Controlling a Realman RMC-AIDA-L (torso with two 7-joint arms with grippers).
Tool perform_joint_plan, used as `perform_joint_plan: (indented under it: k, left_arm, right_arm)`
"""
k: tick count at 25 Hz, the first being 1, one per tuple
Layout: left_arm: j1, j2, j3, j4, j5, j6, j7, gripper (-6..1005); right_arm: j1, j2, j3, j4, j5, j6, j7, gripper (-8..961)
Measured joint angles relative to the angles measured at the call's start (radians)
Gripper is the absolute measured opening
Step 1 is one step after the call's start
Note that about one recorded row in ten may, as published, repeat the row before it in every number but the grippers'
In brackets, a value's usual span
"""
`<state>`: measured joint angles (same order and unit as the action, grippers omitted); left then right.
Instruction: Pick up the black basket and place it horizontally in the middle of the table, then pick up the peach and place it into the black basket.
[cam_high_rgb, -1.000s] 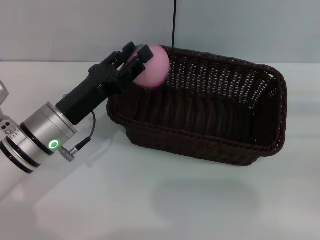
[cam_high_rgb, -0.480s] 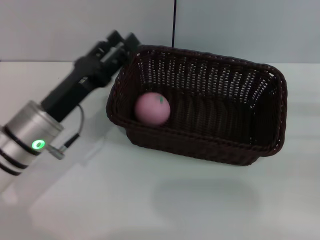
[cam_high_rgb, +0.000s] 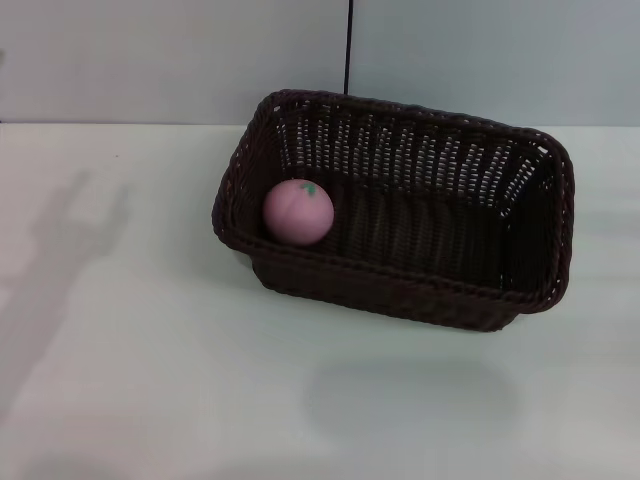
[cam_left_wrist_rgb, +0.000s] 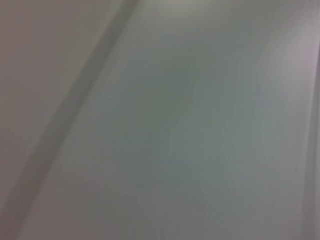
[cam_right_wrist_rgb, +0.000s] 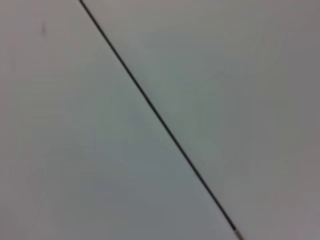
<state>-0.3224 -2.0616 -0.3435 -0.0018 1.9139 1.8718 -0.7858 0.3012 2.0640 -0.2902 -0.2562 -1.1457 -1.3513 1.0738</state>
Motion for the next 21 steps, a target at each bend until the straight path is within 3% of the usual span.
perform_joint_plan:
  k: [4,5,7,11,21]
  left_arm:
    - [0.103,-0.006,-0.198,-0.085,-0.001,0.071,0.253,690]
    - [0.103,-0.006,-0.198,-0.085,-0.001,0.071,0.253,689]
    - [0.144,-0.007,-0.264,-0.15,0.001,0.074,0.421,687]
    - [0.153,-0.008,-0.265,-0.155,0.005,0.075,0.55,683]
    - [0.148,-0.008,-0.27,-0.156,0.007,0.074,0.564,681]
  right_arm:
    - [-0.008,0.001,0.027,-0.001,0.0,0.0,0.0,458]
    - [-0.008,0.001,0.027,-0.001,0.0,0.0,0.0,458]
    - [-0.01,0.001,0.032,-0.001,0.0,0.0,0.0,458]
    - [-0.01,0.001,0.032,0.001,0.0,0.001,0.0,458]
    - [-0.01,0.001,0.036,0.002,0.0,0.003,0.0,458]
